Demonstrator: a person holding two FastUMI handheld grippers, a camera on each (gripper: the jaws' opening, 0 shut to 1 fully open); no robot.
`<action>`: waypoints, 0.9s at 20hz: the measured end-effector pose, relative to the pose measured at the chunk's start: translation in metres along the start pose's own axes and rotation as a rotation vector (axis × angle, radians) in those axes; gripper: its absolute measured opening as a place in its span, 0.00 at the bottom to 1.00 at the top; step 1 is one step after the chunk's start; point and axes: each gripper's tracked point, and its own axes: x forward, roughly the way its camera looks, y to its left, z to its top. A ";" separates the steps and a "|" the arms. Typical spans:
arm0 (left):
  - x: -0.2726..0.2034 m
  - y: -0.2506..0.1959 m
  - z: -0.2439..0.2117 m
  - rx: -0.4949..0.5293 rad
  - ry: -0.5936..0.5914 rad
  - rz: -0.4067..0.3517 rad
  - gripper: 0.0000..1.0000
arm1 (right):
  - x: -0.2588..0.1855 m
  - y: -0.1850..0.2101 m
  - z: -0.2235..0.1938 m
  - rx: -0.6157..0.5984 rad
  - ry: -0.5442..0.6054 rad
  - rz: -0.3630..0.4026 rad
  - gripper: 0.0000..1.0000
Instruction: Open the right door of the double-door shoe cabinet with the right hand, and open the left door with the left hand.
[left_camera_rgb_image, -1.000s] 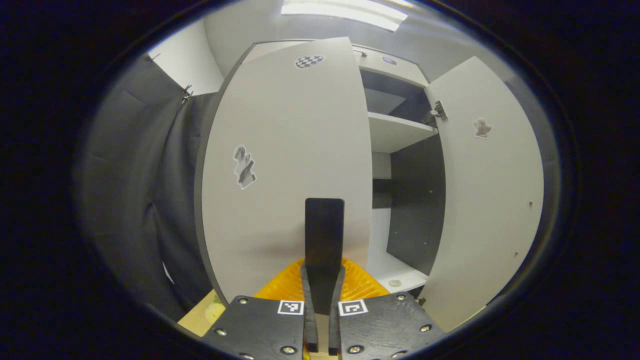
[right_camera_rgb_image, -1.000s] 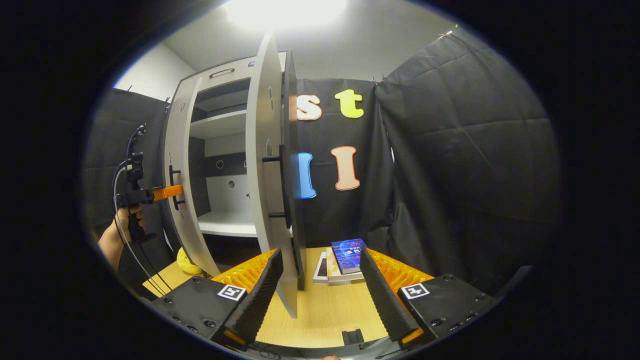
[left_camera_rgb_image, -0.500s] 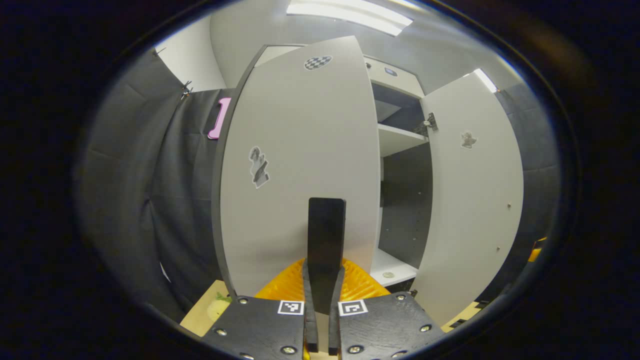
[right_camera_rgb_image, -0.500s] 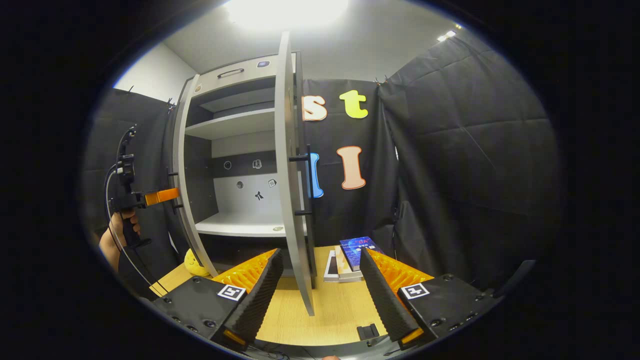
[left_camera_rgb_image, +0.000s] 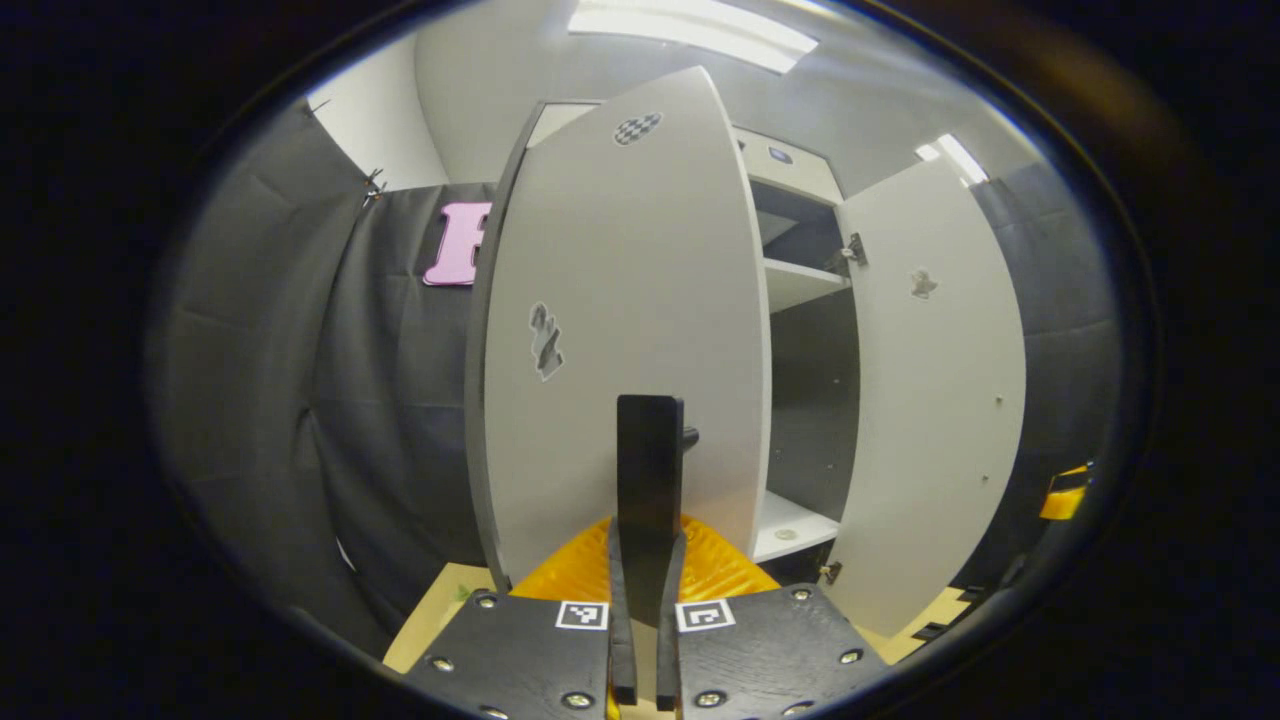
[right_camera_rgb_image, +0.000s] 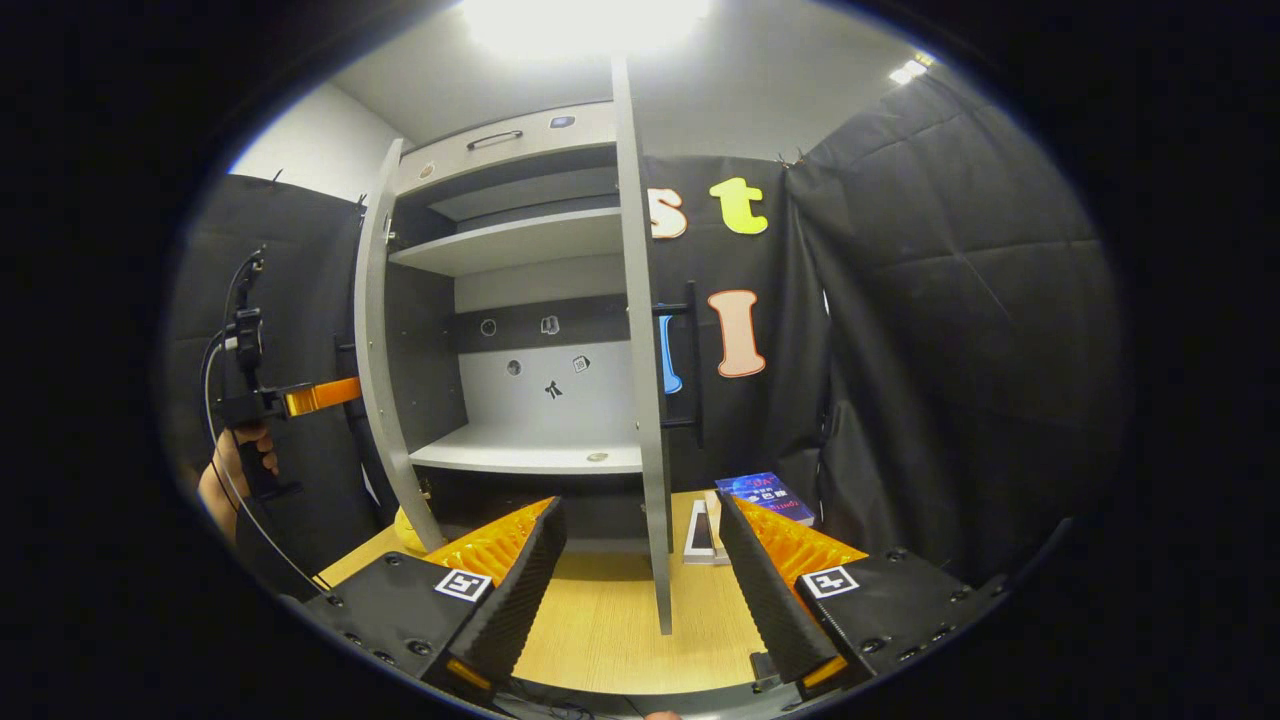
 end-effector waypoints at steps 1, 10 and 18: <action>-0.001 0.001 0.001 0.002 -0.001 0.002 0.10 | 0.001 0.000 0.001 0.000 0.000 0.001 0.92; -0.022 0.027 0.003 0.026 0.008 0.028 0.11 | 0.005 0.002 -0.006 -0.010 -0.001 0.061 0.97; -0.053 0.089 0.001 0.079 0.024 0.154 0.08 | 0.005 0.013 -0.011 -0.041 0.011 0.130 0.97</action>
